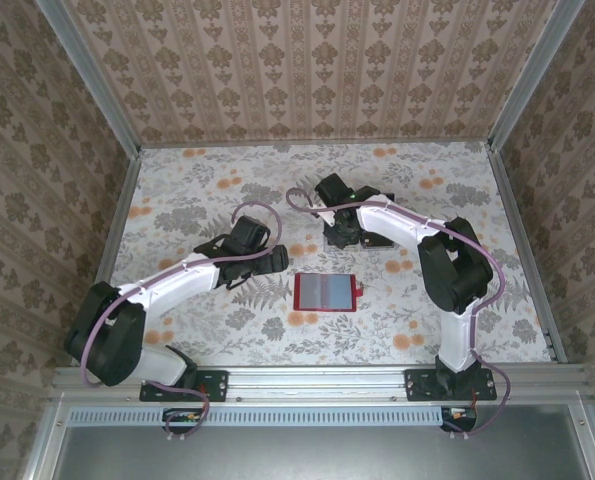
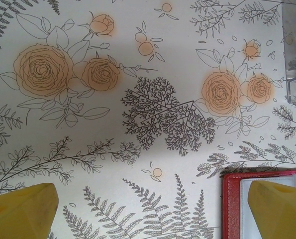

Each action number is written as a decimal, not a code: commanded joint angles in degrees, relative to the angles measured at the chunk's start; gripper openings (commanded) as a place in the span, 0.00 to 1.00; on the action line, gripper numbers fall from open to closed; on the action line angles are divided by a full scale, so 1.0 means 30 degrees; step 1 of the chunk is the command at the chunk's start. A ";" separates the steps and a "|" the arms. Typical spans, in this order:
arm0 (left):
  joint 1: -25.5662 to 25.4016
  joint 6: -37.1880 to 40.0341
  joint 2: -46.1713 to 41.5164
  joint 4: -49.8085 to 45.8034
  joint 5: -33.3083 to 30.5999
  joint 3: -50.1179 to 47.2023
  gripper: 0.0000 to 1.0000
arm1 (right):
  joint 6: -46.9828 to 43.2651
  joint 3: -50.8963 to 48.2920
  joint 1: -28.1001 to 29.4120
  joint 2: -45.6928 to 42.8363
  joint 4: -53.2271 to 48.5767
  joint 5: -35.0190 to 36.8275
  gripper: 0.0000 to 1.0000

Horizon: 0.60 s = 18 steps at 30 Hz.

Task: Put the credit cards into the card holder
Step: Pick up the credit card from the storage box.

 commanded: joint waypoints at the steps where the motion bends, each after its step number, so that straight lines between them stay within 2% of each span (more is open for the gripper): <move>1: 0.0113 -0.0269 0.0282 0.0083 0.0168 0.0060 1.00 | -0.0316 -0.0377 0.0104 0.0391 -0.0204 0.0273 0.36; 5: 0.0113 -0.0283 0.0328 0.0137 0.0182 0.0063 1.00 | -0.0433 -0.0256 0.0161 0.0432 -0.0300 0.0178 0.28; 15: 0.0127 -0.0262 0.0394 0.0185 0.0246 0.0127 1.00 | -0.0696 -0.0259 0.0265 0.0461 -0.0363 0.0233 0.24; 18: 0.0113 -0.0261 0.0401 0.0175 0.0279 0.0178 1.00 | -0.0897 -0.0249 0.0337 0.0469 -0.0429 0.0237 0.20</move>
